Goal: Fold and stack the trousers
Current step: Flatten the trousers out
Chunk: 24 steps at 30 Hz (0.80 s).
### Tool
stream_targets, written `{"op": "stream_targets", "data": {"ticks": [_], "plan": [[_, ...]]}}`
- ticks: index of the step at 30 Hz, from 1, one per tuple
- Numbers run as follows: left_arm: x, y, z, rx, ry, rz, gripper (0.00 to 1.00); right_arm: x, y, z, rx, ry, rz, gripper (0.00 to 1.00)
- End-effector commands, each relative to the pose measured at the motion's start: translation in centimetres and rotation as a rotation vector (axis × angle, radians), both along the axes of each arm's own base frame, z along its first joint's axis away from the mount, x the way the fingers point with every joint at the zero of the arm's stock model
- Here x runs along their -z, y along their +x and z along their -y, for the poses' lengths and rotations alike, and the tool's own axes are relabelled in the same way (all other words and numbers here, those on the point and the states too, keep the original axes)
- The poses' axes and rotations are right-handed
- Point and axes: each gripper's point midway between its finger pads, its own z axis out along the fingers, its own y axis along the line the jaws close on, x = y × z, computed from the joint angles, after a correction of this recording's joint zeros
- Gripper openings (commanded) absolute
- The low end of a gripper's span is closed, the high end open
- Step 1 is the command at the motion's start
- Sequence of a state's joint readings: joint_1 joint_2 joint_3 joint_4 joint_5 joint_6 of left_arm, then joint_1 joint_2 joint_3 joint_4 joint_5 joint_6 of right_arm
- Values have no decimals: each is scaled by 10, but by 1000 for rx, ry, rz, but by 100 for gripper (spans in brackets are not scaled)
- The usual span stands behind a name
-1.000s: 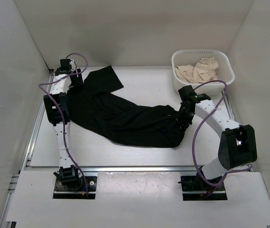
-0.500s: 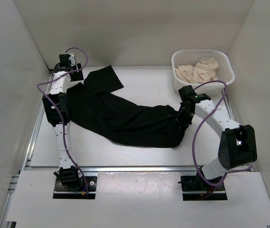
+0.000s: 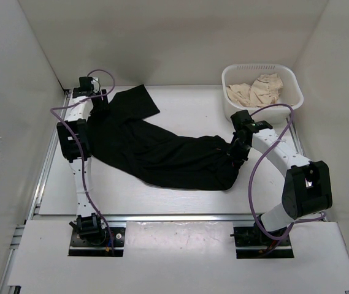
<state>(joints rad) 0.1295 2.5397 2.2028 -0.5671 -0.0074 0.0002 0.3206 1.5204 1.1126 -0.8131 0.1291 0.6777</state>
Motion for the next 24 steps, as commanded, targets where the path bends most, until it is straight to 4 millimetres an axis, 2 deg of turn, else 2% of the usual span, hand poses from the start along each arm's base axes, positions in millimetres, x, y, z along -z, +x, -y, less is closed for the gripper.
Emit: {"op": "stream_targets", "data": {"ticks": [1, 4, 5, 6, 8, 9, 10, 12, 13, 14, 16, 17, 18, 20, 21, 23, 24], "plan": [[4, -8, 24, 65, -65, -27, 83, -6, 1, 2, 3, -7, 10, 0], [12, -14, 25, 65, -68, -48, 74, -5, -1, 3, -5, -13, 2, 0], [22, -20, 25, 64, -72, -74, 65, -5, -1, 3, -5, -13, 2, 0], [22, -20, 25, 64, -72, -74, 60, -8, 2, 2, -5, -10, 12, 0], [32, -28, 26, 63, -76, -101, 42, -10, 0, 4, -3, -18, 15, 0], [27, -27, 24, 57, -66, -94, 27, -10, 2, 9, 9, -26, 17, 0], [28, -29, 25, 56, -68, -104, 17, -13, 2, 8, 9, -27, 17, 0], [19, -32, 21, 53, -75, -100, 15, -18, 4, 13, 12, -34, 32, 0], [11, -32, 11, 37, -74, -86, 15, -21, 7, 14, 17, -44, 44, 0], [-7, -31, -2, 20, -80, -52, 15, -29, 14, 20, 32, -40, 70, 0], [-28, -33, -18, 1, -89, -21, 14, -36, 22, 28, 68, -19, 86, 0], [-54, -34, -28, -15, -82, 17, 14, -40, 26, 29, 69, -8, 96, 0], [-73, -35, -47, -45, -74, 53, 14, -48, 34, 26, 72, 26, 109, 0], [-104, -42, -62, -71, -62, 99, 14, -57, 44, 30, 95, 60, 129, 0], [-137, -49, -73, -90, -49, 144, 14, -60, 49, 29, 99, 73, 133, 0], [-170, -60, -77, -105, -32, 182, 14, -79, 61, 31, 101, 109, 176, 0], [-197, -77, -79, -112, -32, 203, 14, -84, 62, 32, 106, 117, 180, 0]]}}
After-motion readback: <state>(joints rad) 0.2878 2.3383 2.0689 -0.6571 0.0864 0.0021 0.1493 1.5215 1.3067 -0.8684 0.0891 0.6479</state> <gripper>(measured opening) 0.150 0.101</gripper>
